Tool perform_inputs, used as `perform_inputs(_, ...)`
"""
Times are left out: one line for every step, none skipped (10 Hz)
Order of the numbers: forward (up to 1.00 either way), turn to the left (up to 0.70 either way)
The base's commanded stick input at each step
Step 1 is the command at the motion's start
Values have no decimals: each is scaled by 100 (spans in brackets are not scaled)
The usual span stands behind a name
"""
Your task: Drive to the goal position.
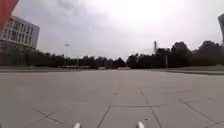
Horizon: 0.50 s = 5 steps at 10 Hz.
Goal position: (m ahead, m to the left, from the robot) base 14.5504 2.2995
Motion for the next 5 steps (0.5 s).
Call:
perform_inputs(50, 0)
perform_inputs(50, 0)
perform_inputs(50, 0)
perform_inputs(50, 0)
perform_inputs(50, 0)
